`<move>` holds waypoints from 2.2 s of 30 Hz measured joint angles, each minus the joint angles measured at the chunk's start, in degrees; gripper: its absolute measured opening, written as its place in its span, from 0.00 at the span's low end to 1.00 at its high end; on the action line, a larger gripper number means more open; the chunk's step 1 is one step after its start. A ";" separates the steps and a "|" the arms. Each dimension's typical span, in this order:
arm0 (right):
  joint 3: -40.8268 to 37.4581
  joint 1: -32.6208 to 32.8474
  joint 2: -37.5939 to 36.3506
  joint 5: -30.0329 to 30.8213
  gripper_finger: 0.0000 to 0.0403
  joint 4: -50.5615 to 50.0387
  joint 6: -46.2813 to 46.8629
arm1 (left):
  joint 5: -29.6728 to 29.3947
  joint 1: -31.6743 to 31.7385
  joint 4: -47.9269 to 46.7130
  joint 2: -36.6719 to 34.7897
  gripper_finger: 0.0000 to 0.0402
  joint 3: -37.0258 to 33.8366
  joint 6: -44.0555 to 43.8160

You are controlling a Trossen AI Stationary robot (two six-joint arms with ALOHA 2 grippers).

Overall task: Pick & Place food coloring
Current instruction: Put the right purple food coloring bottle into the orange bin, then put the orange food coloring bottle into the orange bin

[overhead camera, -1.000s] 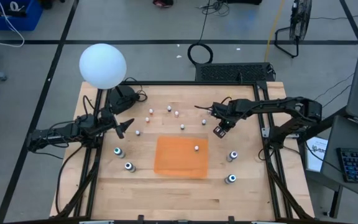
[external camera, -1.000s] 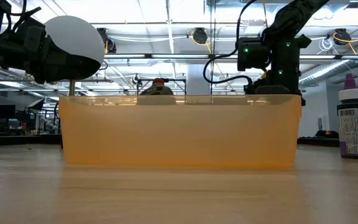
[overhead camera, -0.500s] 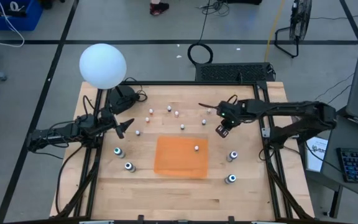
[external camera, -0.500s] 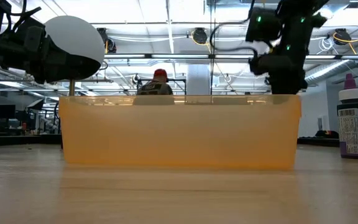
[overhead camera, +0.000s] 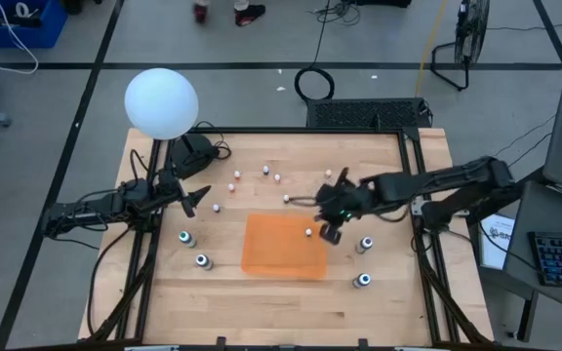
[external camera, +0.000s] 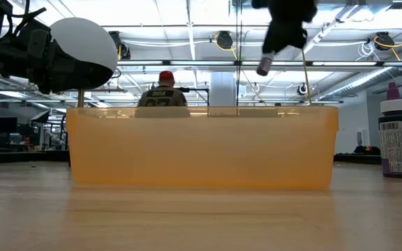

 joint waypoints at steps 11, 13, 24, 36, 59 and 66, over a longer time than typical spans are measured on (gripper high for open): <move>20.32 1.60 22.39 -5.23 0.09 -3.77 -13.69 | 0.00 0.00 0.01 0.01 0.88 0.01 0.00; 20.46 0.46 24.60 -6.63 0.09 -2.33 -15.78 | 0.00 0.00 0.01 0.02 0.88 0.01 0.00; 20.47 -4.35 32.99 -7.96 0.09 -3.39 -16.53 | 0.00 0.00 0.01 0.00 0.88 0.00 0.00; 20.58 -4.69 38.18 -8.01 0.09 -3.12 -17.63 | 0.00 0.00 0.01 0.02 0.88 0.02 0.00; 20.37 -4.00 27.09 -6.64 0.42 -15.35 -10.27 | 0.00 0.00 -0.01 0.00 0.88 0.00 0.00; 19.87 -4.24 20.57 5.61 0.41 -30.98 -3.57 | 0.00 0.00 -0.01 0.00 0.88 -0.01 0.00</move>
